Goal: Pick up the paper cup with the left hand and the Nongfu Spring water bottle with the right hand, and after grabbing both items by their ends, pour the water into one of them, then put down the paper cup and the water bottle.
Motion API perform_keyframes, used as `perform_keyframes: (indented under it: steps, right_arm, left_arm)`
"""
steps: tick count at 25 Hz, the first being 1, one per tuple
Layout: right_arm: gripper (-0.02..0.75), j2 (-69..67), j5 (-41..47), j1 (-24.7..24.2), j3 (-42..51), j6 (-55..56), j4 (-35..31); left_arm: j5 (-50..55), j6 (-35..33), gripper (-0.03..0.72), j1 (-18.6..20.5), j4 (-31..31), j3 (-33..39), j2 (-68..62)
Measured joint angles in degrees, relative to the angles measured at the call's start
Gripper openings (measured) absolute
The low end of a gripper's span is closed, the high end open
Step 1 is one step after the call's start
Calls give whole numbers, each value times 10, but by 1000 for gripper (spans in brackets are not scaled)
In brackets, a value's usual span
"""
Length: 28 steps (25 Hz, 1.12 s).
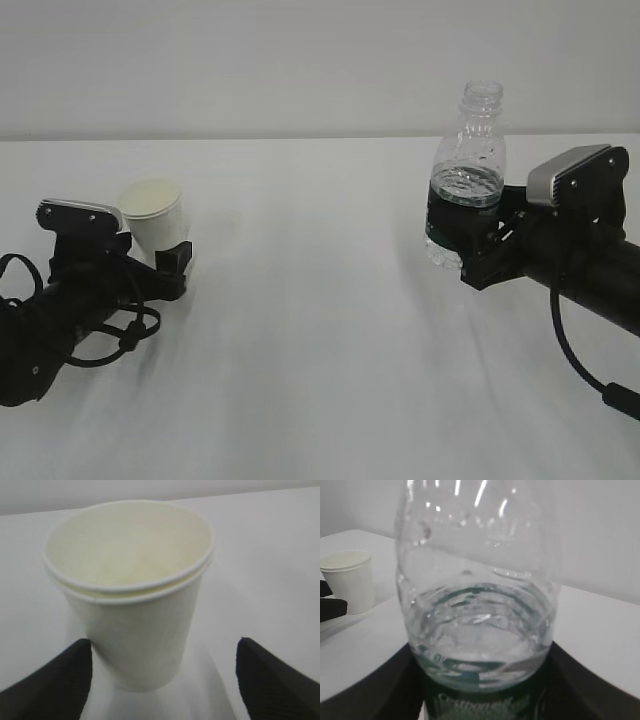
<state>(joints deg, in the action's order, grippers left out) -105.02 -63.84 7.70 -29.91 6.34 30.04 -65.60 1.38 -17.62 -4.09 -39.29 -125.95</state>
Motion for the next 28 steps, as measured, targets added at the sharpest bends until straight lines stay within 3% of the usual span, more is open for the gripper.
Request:
perform_keyframes:
  steps: [16, 28]
  right_arm:
    - [459, 0, 0, 0, 0, 0, 0]
    - [459, 0, 0, 0, 0, 0, 0]
  left_arm:
    - [0, 0, 663, 10, -29, -39, -30]
    - [0, 0, 663, 25, 0, -82, -45]
